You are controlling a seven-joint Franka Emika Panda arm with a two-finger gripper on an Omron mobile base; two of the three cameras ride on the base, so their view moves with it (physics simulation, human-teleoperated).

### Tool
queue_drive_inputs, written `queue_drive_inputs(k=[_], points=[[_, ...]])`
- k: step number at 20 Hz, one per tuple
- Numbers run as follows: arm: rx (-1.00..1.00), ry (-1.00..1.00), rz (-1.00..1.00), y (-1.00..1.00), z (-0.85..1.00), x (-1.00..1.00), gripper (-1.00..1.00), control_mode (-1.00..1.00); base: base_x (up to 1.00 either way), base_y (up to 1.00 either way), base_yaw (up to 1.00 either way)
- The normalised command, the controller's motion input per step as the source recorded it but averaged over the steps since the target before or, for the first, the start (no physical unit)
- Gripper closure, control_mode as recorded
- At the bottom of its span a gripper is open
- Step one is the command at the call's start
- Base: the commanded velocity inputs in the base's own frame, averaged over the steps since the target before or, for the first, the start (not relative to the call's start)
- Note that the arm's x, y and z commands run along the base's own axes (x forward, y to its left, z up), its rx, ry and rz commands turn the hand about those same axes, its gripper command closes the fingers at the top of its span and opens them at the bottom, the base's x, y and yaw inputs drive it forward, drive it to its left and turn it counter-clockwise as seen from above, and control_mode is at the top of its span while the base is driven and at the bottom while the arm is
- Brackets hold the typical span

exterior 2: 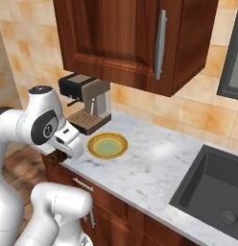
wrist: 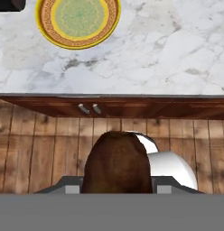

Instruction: Pick sweet potato from the fridge and place it on the plate on the counter.

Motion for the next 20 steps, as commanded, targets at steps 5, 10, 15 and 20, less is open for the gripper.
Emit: queue_drive_inputs(k=[5, 10, 15, 20], points=[[0.0, 0.0, 0.0, 0.0, 0.0, 0.0, 1.0, 1.0, 0.24, 0.17, -0.23], [0.0, 0.0, 0.0, 0.0, 0.0, 0.0, 1.0, 1.0, 0.31, 0.25, -0.26], [0.0, 0.0, 0.0, 0.0, 0.0, 0.0, 1.0, 1.0, 0.32, 0.25, -0.27], [0.0, 0.0, 0.0, 0.0, 0.0, 0.0, 1.0, 1.0, 0.36, 0.28, -0.25]])
